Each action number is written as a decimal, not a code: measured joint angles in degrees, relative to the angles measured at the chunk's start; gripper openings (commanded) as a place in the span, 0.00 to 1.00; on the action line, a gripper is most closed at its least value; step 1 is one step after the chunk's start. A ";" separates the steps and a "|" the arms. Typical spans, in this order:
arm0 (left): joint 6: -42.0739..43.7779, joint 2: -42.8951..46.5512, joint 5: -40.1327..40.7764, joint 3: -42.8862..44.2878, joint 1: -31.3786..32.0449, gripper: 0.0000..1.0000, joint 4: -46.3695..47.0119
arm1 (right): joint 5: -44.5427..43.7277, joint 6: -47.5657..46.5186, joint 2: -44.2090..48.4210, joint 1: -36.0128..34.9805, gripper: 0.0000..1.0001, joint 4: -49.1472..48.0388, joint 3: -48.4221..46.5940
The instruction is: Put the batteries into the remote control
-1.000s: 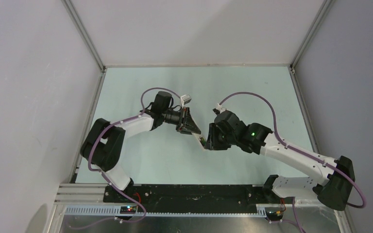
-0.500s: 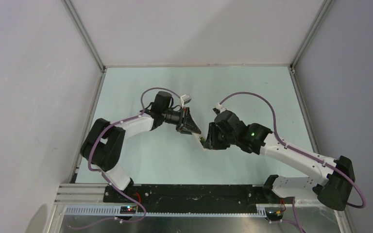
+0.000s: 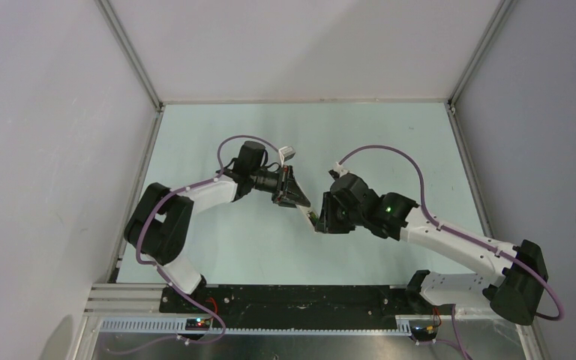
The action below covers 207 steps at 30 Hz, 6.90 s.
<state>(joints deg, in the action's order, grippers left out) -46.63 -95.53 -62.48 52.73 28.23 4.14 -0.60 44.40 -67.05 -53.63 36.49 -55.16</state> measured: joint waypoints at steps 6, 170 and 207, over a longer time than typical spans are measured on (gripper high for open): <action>-0.02 0.00 0.00 0.00 0.00 0.00 0.00 | 0.00 0.24 -0.09 -0.07 0.25 -1.11 0.00; 5.51 17.59 -2.69 -2.38 2.78 0.00 -0.66 | 18.45 -14.71 15.02 3.48 0.39 -17.16 9.84; 5.53 17.53 -2.12 -2.38 2.91 0.00 -1.46 | 13.97 -13.84 20.90 3.61 0.79 -16.85 9.94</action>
<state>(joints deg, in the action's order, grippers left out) -41.10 -78.00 -64.60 50.35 31.14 2.68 13.37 30.57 -46.15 -50.02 19.64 -45.21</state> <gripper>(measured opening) 0.286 0.784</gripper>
